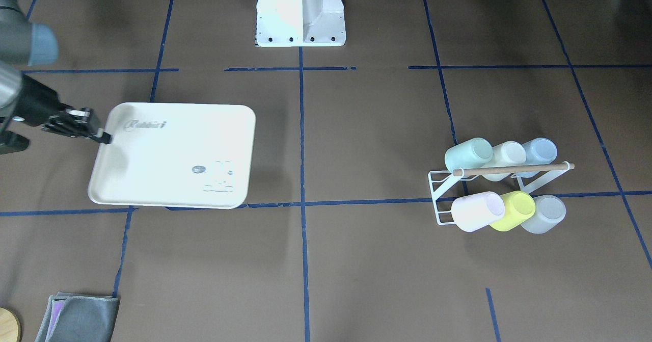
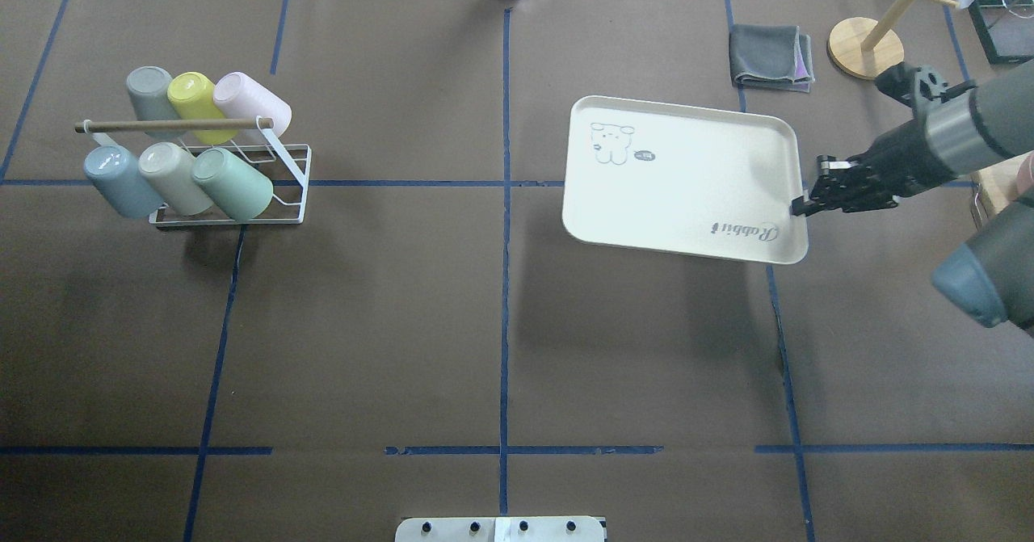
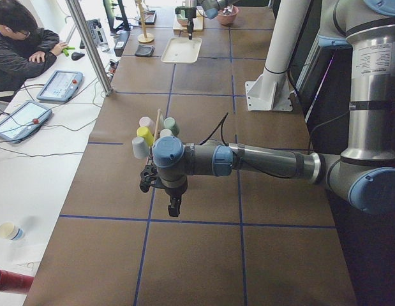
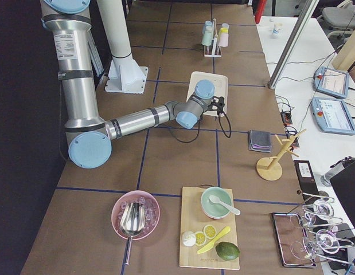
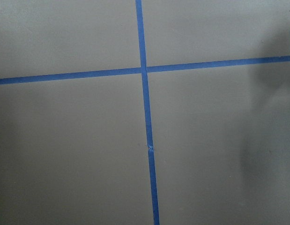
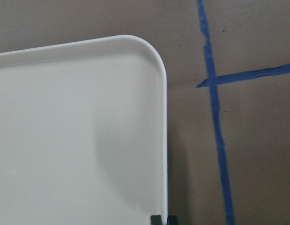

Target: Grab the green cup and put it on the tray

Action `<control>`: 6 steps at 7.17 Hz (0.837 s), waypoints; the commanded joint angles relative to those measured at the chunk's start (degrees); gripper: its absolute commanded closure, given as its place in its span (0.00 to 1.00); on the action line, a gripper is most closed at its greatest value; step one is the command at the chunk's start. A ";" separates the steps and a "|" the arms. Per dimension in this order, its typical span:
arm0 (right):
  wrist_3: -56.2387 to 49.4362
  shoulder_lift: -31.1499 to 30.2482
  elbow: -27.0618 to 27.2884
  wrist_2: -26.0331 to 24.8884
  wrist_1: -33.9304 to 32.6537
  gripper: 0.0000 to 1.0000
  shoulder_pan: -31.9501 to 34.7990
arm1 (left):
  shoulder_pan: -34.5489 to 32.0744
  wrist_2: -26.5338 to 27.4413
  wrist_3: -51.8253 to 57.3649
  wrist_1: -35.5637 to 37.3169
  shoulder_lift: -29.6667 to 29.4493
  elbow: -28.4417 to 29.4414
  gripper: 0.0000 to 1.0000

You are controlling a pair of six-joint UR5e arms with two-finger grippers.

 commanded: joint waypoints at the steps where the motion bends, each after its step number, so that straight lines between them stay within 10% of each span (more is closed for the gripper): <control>1: 10.47 5.57 0.86 -11.91 -0.09 1.00 -11.66 | 0.00 -0.07 0.00 0.00 0.00 0.24 0.00; 6: 13.59 11.66 -0.20 -23.12 -4.28 1.00 -24.27 | 0.00 -0.16 0.00 0.00 0.18 0.60 0.00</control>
